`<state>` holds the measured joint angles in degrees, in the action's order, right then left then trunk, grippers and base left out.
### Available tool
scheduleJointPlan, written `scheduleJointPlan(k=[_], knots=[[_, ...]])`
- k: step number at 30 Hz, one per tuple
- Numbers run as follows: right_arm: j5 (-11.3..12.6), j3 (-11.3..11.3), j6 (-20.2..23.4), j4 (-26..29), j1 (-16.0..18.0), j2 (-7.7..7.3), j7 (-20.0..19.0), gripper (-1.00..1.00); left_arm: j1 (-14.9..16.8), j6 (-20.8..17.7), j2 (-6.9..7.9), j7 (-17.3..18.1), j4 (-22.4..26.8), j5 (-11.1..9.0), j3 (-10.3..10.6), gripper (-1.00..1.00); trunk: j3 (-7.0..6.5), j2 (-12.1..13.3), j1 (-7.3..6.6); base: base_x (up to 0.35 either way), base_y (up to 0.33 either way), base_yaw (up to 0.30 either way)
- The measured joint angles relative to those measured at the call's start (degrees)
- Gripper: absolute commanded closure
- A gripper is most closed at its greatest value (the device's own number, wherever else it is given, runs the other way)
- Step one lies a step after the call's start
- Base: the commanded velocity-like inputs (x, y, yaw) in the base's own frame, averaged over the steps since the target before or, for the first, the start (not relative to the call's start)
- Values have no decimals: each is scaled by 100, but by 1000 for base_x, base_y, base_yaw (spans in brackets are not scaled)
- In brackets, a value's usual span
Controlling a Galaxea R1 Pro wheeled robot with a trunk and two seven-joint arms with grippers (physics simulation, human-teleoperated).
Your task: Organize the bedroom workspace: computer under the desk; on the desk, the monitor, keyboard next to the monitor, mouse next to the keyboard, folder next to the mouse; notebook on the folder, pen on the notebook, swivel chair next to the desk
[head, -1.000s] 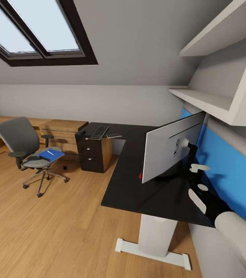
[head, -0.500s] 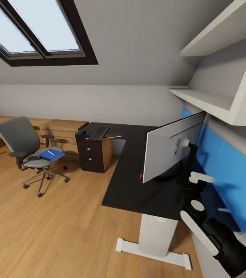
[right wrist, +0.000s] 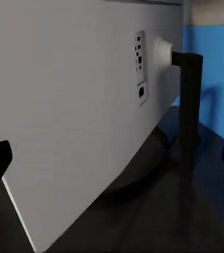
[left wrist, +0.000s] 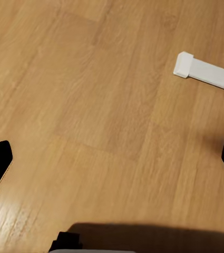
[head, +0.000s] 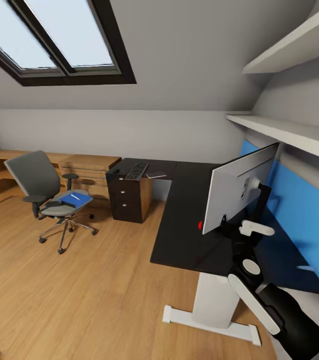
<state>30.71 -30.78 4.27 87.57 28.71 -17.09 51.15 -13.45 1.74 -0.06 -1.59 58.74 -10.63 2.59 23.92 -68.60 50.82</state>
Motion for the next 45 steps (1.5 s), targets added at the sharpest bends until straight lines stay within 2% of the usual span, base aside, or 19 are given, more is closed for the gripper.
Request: scheduleJointPlan(k=[4,18,28,36,45], knots=[[-8,0,-10,14,-5,18,140,-100,0,2,-4,3,1,1,0,-100,-6,0,0,-5,297,-99],[-35,-6,-13,7,-6,26,162,-100,0,3,-5,5,-4,1,1,-100,-45,0,-2,44,310,-189],[-158,-32,-14,-2,-4,27,171,-100,0,4,-4,8,0,2,2,-100,-46,0,0,46,53,-47],[-200,-258,-14,0,-4,33,180,-100,1,6,-4,8,-4,8,2,-100,-46,0,0,4,5,-4],[-368,-290,-14,-10,-5,33,181,-100,0,-3,-5,8,-5,9,1,-100,-46,0,-2,124,118,0]])
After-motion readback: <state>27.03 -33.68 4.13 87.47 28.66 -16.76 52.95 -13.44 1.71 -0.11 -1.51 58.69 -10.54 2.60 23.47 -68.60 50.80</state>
